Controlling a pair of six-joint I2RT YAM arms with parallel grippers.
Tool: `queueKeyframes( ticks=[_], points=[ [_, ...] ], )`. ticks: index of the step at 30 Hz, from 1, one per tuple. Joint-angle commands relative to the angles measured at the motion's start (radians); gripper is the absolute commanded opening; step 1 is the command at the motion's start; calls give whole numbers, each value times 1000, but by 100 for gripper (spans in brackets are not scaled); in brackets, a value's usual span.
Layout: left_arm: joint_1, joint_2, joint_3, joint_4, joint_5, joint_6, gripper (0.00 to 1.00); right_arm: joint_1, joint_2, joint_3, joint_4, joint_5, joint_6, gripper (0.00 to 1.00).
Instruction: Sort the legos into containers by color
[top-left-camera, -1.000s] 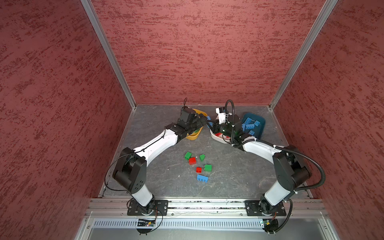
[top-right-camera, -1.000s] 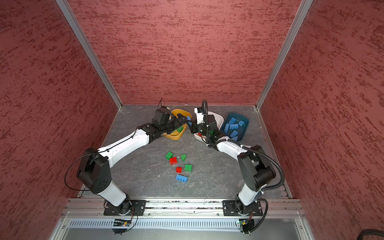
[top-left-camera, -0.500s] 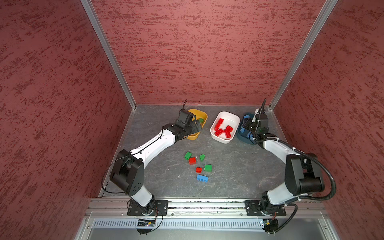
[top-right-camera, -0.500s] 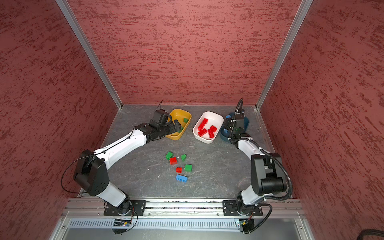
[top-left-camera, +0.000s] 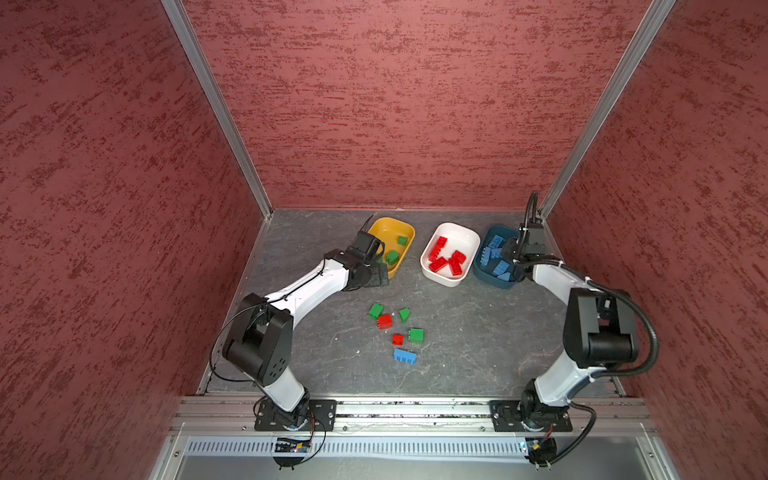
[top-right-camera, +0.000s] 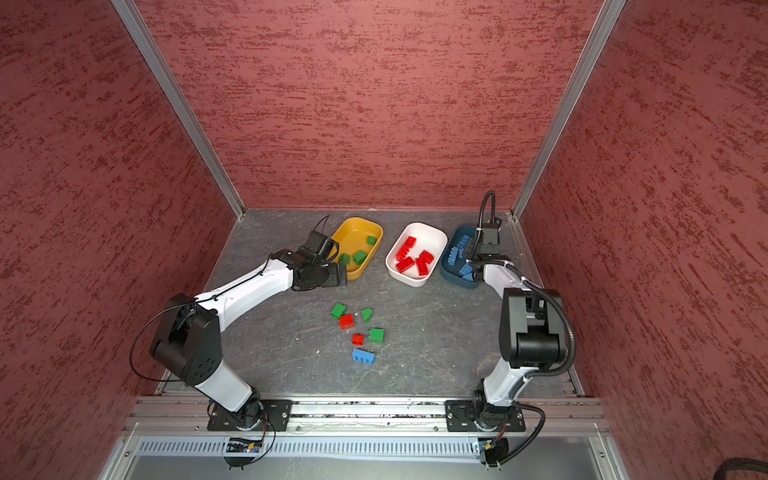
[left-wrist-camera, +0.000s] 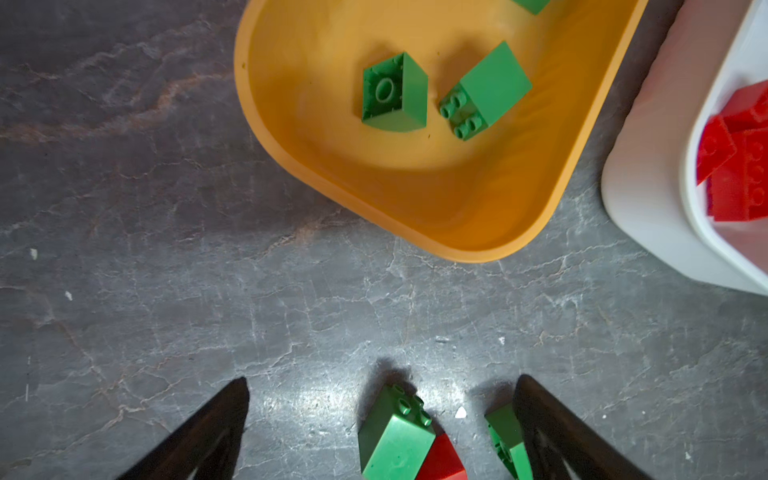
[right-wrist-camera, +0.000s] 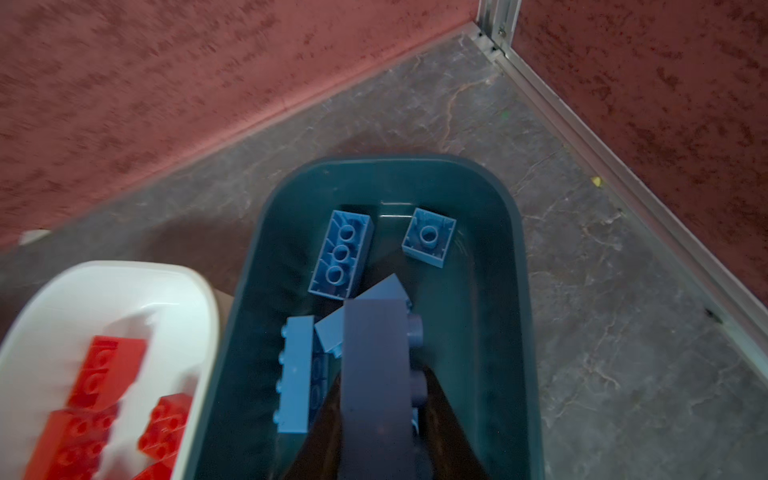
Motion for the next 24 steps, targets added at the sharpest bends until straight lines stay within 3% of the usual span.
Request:
queueKeyframes(
  ticks=[1, 6, 11, 13, 24],
  points=[
    [1, 33, -4, -39, 43, 62, 99, -3, 69, 105, -170, 85, -82, 31],
    [0, 58, -12, -35, 70, 78, 99, 2, 102, 180, -250, 80, -92, 54],
    [0, 68, -23, -16, 130, 120, 99, 16, 39, 167, -247, 61, -72, 74],
    [0, 78, -24, -13, 158, 149, 99, 21, 1, 147, -228, 30, -63, 98],
    [-12, 154, 15, -77, 211, 233, 68, 27, -251, -77, 50, -48, 89, 99]
  ],
)
